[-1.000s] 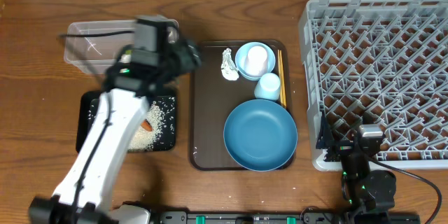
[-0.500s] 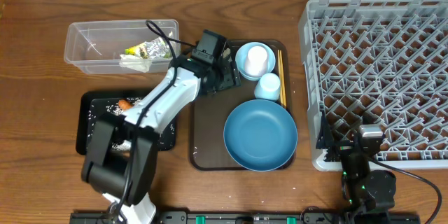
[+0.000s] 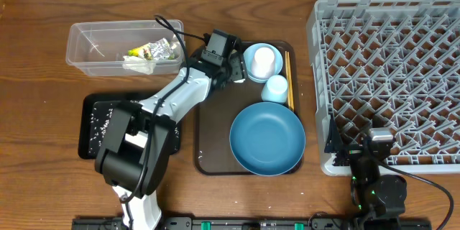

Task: Sort waste into correct bins and load items into the dishwasher rack
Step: 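Move the left gripper back to the tray and grasp the second white tissue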

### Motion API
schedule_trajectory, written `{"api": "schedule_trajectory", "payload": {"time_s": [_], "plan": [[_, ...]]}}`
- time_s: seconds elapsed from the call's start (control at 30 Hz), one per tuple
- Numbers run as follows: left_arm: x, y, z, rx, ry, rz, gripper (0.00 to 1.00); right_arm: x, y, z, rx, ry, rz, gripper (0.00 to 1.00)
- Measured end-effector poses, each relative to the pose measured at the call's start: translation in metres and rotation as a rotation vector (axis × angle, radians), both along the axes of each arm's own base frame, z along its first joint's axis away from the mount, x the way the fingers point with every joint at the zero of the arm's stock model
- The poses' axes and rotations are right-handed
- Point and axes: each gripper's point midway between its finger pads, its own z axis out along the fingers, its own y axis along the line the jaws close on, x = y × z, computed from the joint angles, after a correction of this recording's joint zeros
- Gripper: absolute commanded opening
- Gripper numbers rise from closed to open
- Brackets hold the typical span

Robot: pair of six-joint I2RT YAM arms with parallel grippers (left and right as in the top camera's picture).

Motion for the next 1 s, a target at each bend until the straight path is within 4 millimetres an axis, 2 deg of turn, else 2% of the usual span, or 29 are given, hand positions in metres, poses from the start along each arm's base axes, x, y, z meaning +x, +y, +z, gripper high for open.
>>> {"api": "schedule_trajectory", "payload": {"time_s": [0.3,0.63,0.83,0.87,1.0], "plan": [[0.01,0.014,0.001,0.07,-0.047,0.046,0.73,0.0,0.0,0.0,0.0,0.0,0.0,0.99],[0.017,0.013,0.004,0.068,-0.08,0.051,0.71,0.0,0.0,0.0,0.0,0.0,0.0,0.99],[0.014,0.014,-0.02,0.09,-0.036,0.049,0.71,0.0,0.0,0.0,0.0,0.0,0.0,0.99],[0.014,0.014,-0.023,0.091,-0.032,0.048,0.7,0.0,0.0,0.0,0.0,0.0,0.0,0.99],[0.017,0.013,-0.021,0.085,-0.048,0.051,0.57,0.0,0.0,0.0,0.0,0.0,0.0,0.99]]}}
